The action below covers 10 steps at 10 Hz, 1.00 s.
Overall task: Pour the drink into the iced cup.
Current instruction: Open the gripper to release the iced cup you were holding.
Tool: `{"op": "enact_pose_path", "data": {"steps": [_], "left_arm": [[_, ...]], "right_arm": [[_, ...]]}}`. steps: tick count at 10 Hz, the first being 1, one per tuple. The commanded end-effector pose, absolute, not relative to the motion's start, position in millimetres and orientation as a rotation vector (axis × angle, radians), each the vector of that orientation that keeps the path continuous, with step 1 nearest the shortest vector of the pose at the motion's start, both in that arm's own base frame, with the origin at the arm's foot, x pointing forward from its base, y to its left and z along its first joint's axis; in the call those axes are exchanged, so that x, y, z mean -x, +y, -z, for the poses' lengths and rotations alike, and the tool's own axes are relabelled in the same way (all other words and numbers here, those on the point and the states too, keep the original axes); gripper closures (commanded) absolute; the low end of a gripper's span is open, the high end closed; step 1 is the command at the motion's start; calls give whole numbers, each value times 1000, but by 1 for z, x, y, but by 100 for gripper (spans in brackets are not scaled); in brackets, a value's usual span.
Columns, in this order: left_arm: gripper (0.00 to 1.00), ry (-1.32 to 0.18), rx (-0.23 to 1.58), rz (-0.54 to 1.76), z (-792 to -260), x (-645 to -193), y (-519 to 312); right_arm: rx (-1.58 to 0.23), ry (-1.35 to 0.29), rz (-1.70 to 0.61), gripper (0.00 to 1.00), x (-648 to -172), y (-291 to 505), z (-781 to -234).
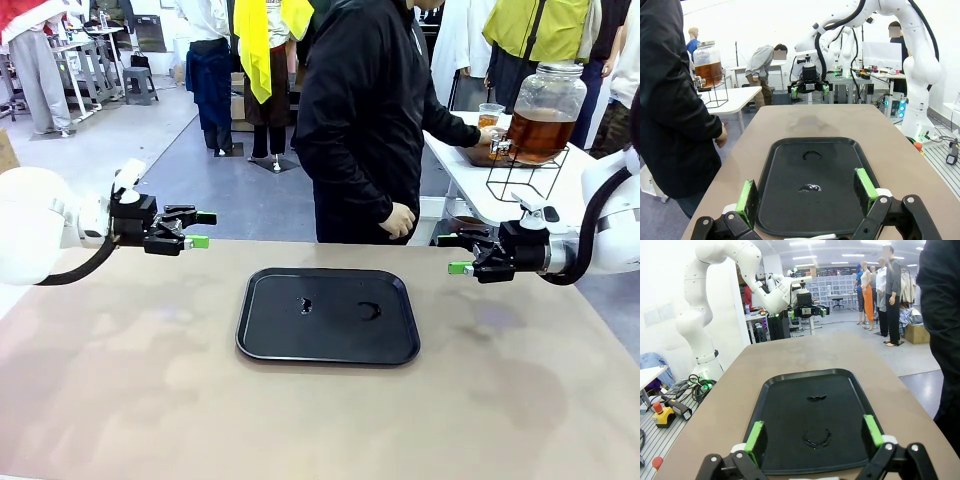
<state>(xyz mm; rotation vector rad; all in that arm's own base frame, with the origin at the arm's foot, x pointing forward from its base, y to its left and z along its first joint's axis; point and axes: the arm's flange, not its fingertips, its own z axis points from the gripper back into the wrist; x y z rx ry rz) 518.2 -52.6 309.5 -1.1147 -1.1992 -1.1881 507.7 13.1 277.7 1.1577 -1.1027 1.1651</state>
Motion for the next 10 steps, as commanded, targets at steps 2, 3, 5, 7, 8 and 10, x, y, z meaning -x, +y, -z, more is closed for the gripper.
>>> {"op": "enact_pose_path", "data": {"steps": [2,3,5,7,8,10], "left_arm": [[0,-1211,1110,1180,-312,-518,-55],[0,-1211,1110,1180,-312,-518,-55],[0,-1211,1110,1180,-312,-518,-55],[0,-1211,1110,1180,-312,-518,-55],[0,-1211,1110,1180,-312,-518,-55],[0,-1211,1110,1180,-312,-518,-55]], "right_arm": [[-1158,-1090,-1165,0,-511,16,-281],[-1158,-1090,-1165,0,-511,16,-281],[-1158,-1090,-1165,0,-511,16,-281],[-1158,-1090,-1165,0,-511,16,-281],[-1158,-1090,-1165,0,-511,16,-281],[-1158,-1090,-1165,0,-511,16,-281]]}}
